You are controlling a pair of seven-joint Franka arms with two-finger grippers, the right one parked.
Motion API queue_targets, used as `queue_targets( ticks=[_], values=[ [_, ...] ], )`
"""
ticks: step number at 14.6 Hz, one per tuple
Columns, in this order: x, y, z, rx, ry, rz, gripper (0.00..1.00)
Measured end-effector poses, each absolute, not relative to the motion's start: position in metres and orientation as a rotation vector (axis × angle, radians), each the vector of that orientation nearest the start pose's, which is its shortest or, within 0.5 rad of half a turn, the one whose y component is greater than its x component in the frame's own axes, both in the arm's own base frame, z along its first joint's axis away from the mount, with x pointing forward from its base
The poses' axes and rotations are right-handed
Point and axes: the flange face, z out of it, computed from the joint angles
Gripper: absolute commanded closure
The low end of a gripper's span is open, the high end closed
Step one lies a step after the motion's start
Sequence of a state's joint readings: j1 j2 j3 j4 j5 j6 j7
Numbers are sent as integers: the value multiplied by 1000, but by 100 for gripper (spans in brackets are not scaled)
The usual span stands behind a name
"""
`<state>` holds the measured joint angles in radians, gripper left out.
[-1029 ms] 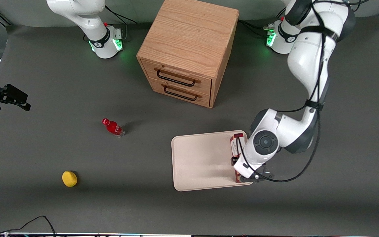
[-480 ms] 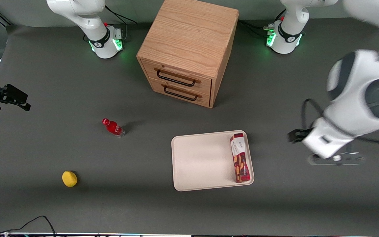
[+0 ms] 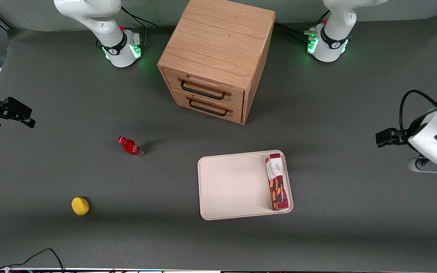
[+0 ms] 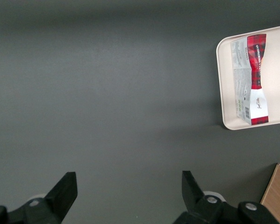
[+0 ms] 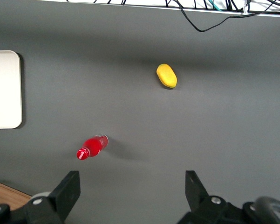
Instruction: Place red cookie box on tray
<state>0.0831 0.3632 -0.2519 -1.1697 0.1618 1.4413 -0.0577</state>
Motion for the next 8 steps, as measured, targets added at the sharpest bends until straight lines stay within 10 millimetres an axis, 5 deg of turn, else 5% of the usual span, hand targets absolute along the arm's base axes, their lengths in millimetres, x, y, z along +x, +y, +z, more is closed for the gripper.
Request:
queue_targets(
  ticks=[8],
  values=[
    [618,-17,618,-3063,385,151,0]
  ],
)
